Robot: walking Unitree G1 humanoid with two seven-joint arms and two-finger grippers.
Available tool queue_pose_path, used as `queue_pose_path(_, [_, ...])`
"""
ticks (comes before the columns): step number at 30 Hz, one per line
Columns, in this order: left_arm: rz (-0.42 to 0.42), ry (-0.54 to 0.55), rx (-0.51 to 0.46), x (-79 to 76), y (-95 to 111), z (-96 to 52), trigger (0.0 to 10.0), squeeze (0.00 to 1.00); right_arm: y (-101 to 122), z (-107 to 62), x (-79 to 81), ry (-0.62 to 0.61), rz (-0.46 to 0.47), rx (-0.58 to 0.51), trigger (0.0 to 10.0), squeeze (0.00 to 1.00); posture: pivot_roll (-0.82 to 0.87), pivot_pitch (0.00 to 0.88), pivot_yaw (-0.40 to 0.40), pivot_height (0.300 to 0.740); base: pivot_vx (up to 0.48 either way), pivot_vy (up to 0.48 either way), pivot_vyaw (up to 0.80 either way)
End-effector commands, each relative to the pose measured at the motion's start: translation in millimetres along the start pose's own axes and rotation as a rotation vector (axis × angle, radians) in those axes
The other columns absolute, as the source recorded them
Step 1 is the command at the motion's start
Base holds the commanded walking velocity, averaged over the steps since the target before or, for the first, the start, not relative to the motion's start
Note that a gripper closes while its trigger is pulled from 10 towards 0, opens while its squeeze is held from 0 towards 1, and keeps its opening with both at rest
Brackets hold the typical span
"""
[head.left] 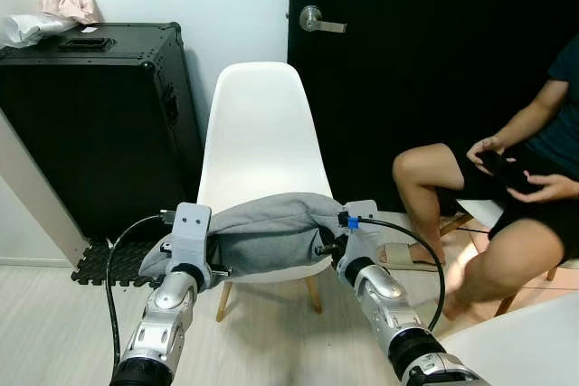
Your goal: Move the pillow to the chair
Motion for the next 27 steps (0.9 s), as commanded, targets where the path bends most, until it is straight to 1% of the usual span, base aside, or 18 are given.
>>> queue_pose_path(1, [0.000,0.043,-0.072,11.1,15.6,0.5,10.0,0.00,-8.8,-5.1,-9.3,-0.053,0.028,0.025,10.0,0.00,0.07,0.029,0.015,0.740,0.000,0.000,0.00])
queue_pose_path(16, [-0.003,0.059,-0.059,11.3,12.0,0.8,10.0,0.00,-8.1,-3.1,-6.2,-0.041,0.031,0.030,10.0,0.00,0.08,0.025,0.004,0.740,0.000,0.000,0.00])
queue_pose_path(27, [0.002,0.055,-0.055,11.5,12.5,2.1,10.0,0.00,-7.5,-2.9,-8.4,-0.052,0.037,0.031,10.0,0.00,0.08,0.035,0.013,0.740,0.000,0.000,0.00])
Point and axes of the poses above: a point about 5 cm out from each wrist's last joint towards the gripper, its own z axis pointing out of the wrist towards the gripper, its own y axis along the axis of the wrist's last joint, x = y × z, the point moved 2 cm from there along z, pointing out of the wrist towards the gripper, and after that the axes turned 5 degrees about -z, right-handed, at the moved point
